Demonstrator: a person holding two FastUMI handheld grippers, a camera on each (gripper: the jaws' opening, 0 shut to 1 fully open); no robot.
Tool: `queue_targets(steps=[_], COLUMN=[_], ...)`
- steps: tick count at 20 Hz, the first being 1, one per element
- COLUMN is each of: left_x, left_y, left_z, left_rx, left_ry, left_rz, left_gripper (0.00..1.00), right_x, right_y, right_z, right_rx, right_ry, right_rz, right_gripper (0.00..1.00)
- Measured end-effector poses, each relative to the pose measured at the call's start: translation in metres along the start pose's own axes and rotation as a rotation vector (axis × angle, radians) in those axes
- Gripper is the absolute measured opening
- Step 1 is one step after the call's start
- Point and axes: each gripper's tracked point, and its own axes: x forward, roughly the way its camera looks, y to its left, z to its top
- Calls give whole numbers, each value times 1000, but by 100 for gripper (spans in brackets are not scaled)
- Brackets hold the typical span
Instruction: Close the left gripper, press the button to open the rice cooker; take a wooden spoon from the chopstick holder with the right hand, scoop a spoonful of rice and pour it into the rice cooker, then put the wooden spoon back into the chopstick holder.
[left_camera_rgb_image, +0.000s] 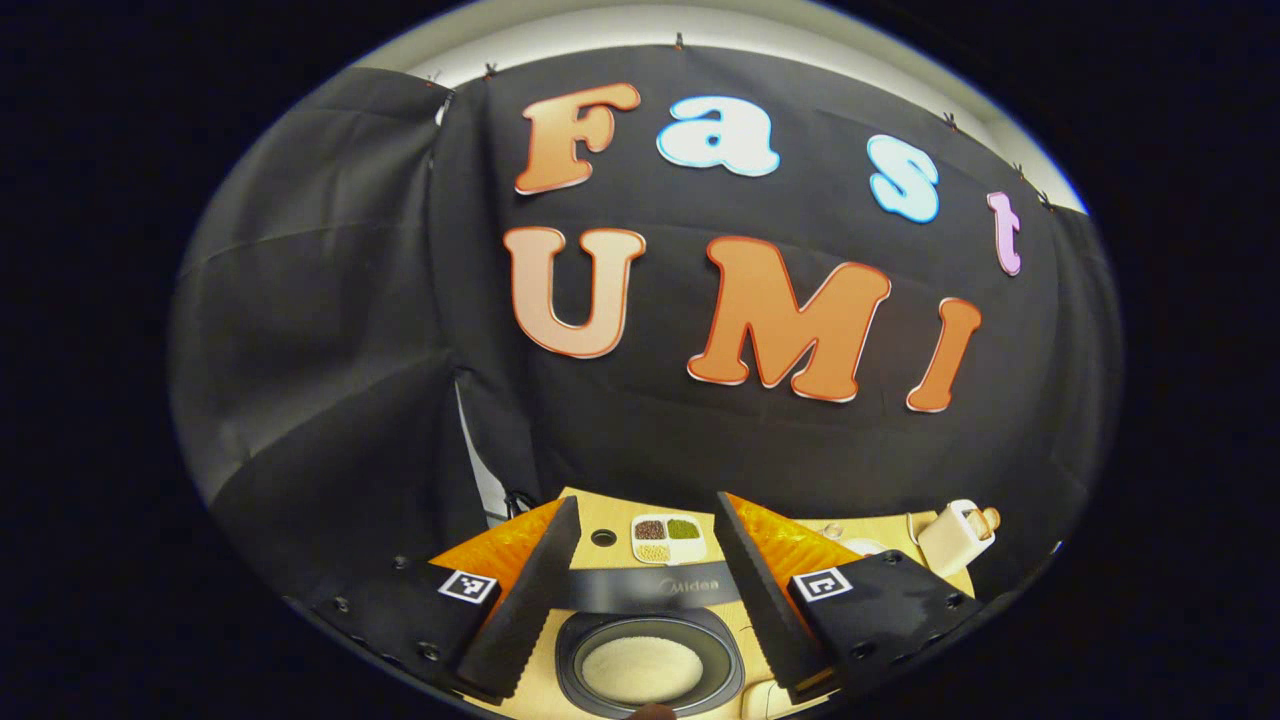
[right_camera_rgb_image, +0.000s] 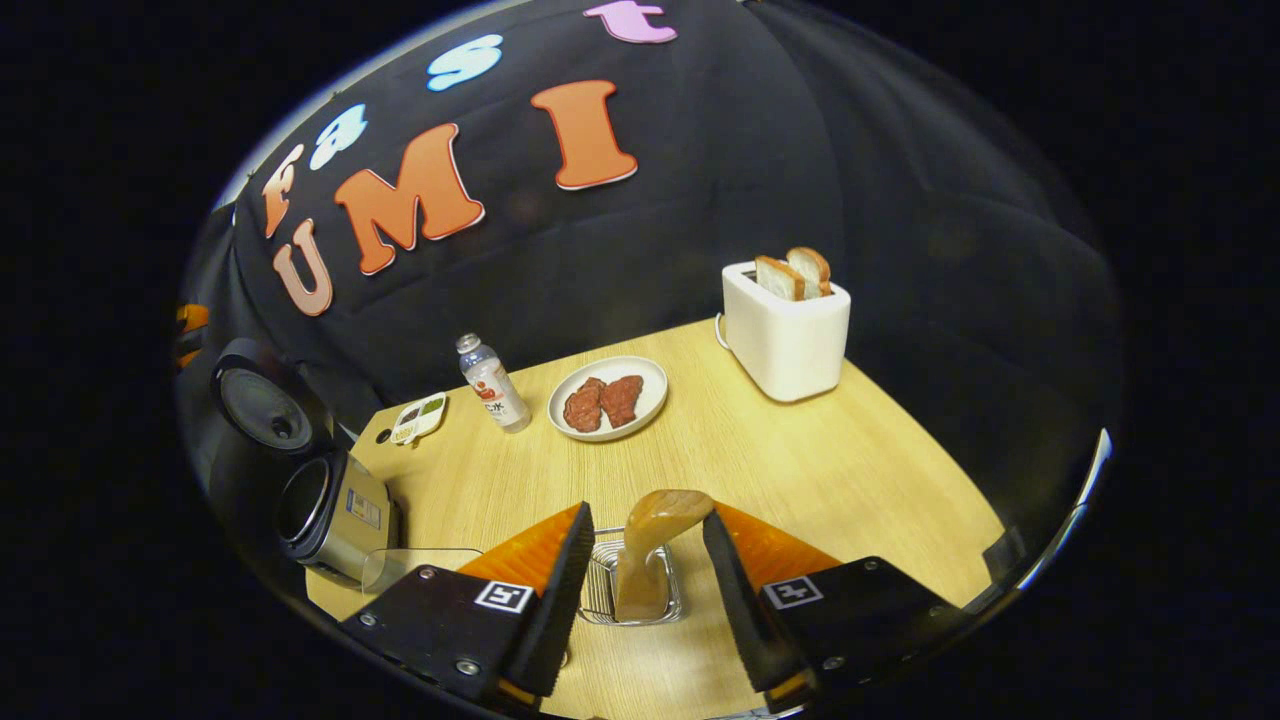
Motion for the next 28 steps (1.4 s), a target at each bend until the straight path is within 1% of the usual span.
queue_targets(steps=[1,2,3,4,5,6,7,8,9,10,11,12,15,19,22,23,25,26,27,28], left_x=[16,32,44,52,59,62,63,62,58,48,36,26,17,-6,-11,-11,-10,-6,-7,-8], left_y=[-1,-5,-10,-17,-24,-27,-26,-23,-22,-27,-33,-35,-39,-42,-41,-40,-38,-40,-40,-40], left_z=[-8,-20,-33,-48,-62,-74,-89,-99,-108,-118,-134,-151,-182,-235,-272,-286,-309,-305,-309,-309], left_rx=[10,6,-2,-19,-43,-63,-67,-63,-42,-49,-62,-71,-11,57,68,91,151,189,202,190], left_ry=[48,101,163,229,288,341,372,401,442,492,561,637,711,847,928,951,992,971,980,990], left_rz=[5,2,-5,-18,-39,-33,-37,-28,-30,-56,-76,-81,-105,-122,-86,-76,-48,-52,-46,-34], left_gripper=[92,89,92,89,89,93,89,90,94,92,94,95,95,96,91,89,89,89,90,88], right_x=[-9,-17,-23,-28,-31,-34,-36,-37,-37,-37,-37,-36,-31,-25,-21,-20,-18,-18,-19,-19], right_y=[6,9,14,16,19,22,25,28,31,38,42,45,61,86,101,106,113,116,117,119], right_z=[8,14,17,19,20,21,21,21,19,20,19,19,23,31,34,34,32,32,32,32], right_rx=[-9,-13,-18,-26,-36,-49,-60,-66,-65,-63,-68,-79,-111,-117,-139,-145,-162,-173,-185,-194], right_ry=[-19,-31,-35,-39,-43,-45,-45,-41,-37,-34,-33,-33,-31,-37,-44,-43,-39,-36,-38,-40], right_rz=[5,11,17,17,15,12,10,8,10,17,20,20,31,76,98,108,119,125,125,130], right_gripper=[74,75,77,78,80,80,81,81,81,81,81,81,81,81,81,81,81,81,81,81])
